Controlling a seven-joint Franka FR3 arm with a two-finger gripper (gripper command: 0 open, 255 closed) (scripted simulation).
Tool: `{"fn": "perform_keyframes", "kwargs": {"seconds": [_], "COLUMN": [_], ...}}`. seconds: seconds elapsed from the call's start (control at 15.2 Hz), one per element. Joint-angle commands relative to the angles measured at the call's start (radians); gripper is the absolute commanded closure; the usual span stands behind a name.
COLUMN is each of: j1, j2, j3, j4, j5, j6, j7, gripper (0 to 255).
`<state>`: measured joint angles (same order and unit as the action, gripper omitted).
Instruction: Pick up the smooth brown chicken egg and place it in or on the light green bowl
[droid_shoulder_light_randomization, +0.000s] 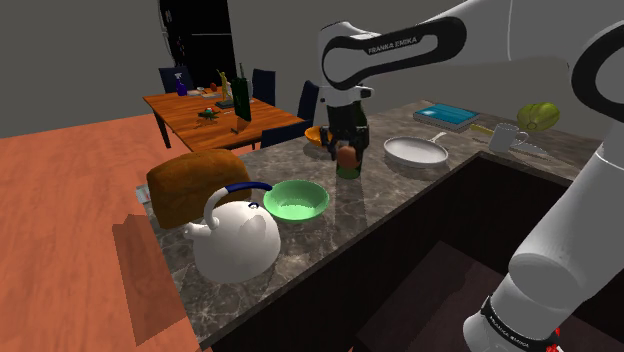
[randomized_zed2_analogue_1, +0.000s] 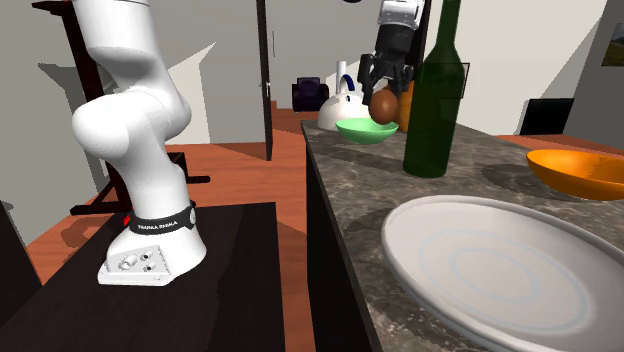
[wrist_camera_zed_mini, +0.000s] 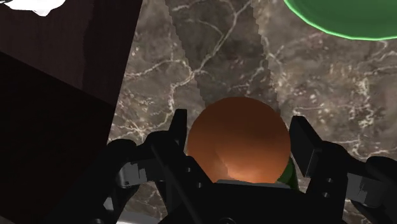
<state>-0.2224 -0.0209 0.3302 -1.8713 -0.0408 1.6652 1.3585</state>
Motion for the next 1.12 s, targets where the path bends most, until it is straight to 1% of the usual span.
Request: {"fn": "perform_keyframes", "kwargs": {"seconds": [0.0,0.2,0.26,0.66,1.06], "j1": [-0.001,-0.001,-0.001,0.075,0.169], "j2": [-0.005,-0.006,-0.006,0.085,0.217], "j3": [-0.001,-0.001,-0.001,0.074,0.136], "j4": [0.021,0.06,0.06,0.169,0.33], "j5": [0.001,0.002,0.002,-0.003,-0.036], "j6": [-0.025,-0.066,-0.066,-0.096,-0.14], "j7": [-0.003,-0.004,-0.004,0.148,0.303], "gripper": [255,255,255,255,255]}}
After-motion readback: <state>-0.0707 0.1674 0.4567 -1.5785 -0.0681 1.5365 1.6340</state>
